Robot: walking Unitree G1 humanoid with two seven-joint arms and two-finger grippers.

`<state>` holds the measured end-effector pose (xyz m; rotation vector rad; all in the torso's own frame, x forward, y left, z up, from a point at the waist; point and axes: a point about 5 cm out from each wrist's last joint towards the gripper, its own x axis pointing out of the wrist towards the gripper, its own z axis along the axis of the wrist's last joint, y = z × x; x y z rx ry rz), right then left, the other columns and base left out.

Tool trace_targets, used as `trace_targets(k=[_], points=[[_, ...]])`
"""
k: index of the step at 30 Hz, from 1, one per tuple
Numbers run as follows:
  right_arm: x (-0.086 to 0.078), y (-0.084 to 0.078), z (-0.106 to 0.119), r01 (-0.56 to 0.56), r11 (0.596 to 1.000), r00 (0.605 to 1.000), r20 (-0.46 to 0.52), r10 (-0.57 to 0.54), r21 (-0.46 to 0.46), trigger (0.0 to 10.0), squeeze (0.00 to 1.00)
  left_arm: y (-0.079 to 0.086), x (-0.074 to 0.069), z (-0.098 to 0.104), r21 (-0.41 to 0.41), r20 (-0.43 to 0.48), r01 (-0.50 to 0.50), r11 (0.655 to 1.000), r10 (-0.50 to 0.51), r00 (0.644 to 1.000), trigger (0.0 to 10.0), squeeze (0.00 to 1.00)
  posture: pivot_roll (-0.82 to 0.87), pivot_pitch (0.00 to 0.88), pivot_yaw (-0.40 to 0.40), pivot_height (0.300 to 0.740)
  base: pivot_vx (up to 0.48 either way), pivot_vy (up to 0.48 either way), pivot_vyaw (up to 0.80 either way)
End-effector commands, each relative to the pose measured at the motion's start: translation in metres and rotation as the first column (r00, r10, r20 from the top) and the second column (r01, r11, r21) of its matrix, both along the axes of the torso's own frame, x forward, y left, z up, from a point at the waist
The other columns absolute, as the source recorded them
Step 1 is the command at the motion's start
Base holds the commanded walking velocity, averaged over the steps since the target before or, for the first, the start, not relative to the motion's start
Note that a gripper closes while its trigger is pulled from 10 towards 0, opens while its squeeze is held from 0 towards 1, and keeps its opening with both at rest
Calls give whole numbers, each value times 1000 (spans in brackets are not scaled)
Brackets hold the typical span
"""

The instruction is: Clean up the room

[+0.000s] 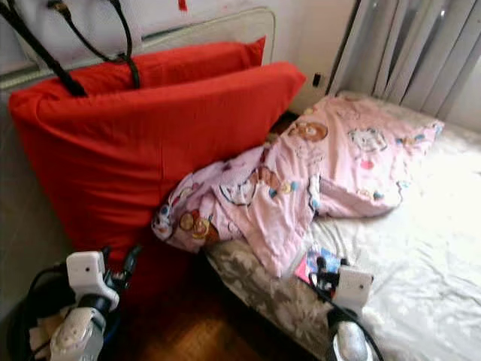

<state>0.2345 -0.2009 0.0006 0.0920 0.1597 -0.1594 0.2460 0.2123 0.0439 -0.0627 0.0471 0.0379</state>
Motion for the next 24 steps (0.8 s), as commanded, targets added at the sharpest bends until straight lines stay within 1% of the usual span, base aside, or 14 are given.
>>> trace_targets(k=[1,14,19,24], points=[[-2,-1,-1,11,1000,1000,-9,-11,3,10000,0,-1,1,2,3,2,10,1000,-10,1000,10000,0,40,38,-56,656,0,0,0],[0,2,-3,16,1000,1000,-20,-15,27,10000,0,-3,2,4,-17,-7,29,999,-29,1000,10000,0,41,51,-51,656,0,0,0],[0,3,-3,15,999,1000,-20,-15,36,10000,0,-3,1,1,-14,-27,31,999,-32,999,10000,0,39,52,-52,656,0,0,-722],[-1,3,-3,11,1000,1000,-15,-11,26,10000,0,-4,-1,-2,-18,-37,32,999,-33,999,10000,0,39,56,-55,656,253,0,0]])
